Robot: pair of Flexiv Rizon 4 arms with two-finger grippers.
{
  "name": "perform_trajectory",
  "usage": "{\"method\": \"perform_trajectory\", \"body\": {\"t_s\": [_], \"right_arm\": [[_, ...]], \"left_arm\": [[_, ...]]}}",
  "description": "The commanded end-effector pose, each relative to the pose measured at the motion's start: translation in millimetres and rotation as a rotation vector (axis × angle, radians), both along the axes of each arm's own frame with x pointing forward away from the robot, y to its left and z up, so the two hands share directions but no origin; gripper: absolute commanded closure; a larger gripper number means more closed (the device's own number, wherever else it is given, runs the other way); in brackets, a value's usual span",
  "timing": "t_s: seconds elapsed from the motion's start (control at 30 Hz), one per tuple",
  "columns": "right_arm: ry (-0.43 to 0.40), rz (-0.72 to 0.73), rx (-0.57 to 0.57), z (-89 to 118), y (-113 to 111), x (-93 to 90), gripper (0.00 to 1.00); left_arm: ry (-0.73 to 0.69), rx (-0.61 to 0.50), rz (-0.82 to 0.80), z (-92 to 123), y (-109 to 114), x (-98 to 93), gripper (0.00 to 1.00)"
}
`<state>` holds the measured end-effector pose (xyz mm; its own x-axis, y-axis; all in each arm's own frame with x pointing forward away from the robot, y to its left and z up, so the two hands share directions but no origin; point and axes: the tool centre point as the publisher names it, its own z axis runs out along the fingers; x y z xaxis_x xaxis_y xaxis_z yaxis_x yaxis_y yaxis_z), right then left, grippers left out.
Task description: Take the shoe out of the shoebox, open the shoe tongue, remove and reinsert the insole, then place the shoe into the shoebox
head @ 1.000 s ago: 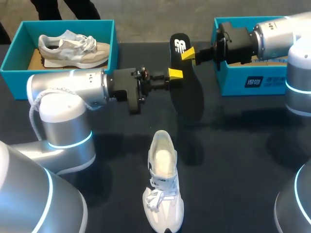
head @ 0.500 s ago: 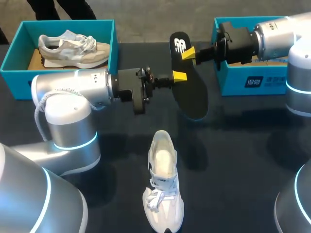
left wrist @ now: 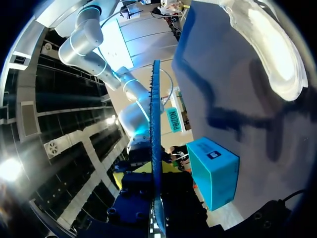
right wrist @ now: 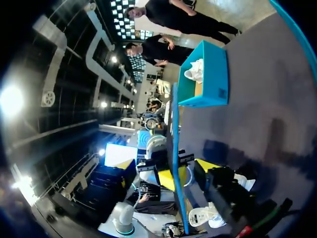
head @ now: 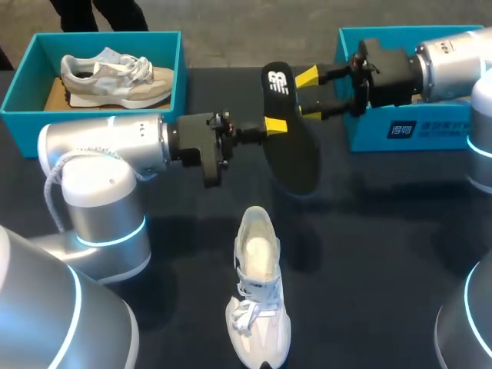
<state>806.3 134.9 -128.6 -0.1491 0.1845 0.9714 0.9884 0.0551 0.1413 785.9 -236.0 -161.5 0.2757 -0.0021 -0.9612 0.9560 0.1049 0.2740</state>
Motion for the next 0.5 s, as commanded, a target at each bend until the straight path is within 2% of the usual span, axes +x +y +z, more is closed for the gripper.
{"method": "perform_trajectory", "body": {"t_s": [0.03, 0.33, 0.5], "right_arm": [[-0.010, -0.026, -0.005, 6.0, -14.2, -26.6, 0.00], [-0.015, -0.030, 0.001, 2.8, -17.9, -62.4, 0.00], [-0.007, -0.032, 0.006, -0.3, -14.1, -74.3, 0.00]], "left_arm": [[0.012, 0.007, 0.003, -2.2, 18.9, -8.1, 1.00], [0.036, 0.008, 0.005, -5.1, 43.6, -12.0, 1.00], [0.148, 0.006, -0.022, -2.9, 53.1, -14.7, 1.00]]}}
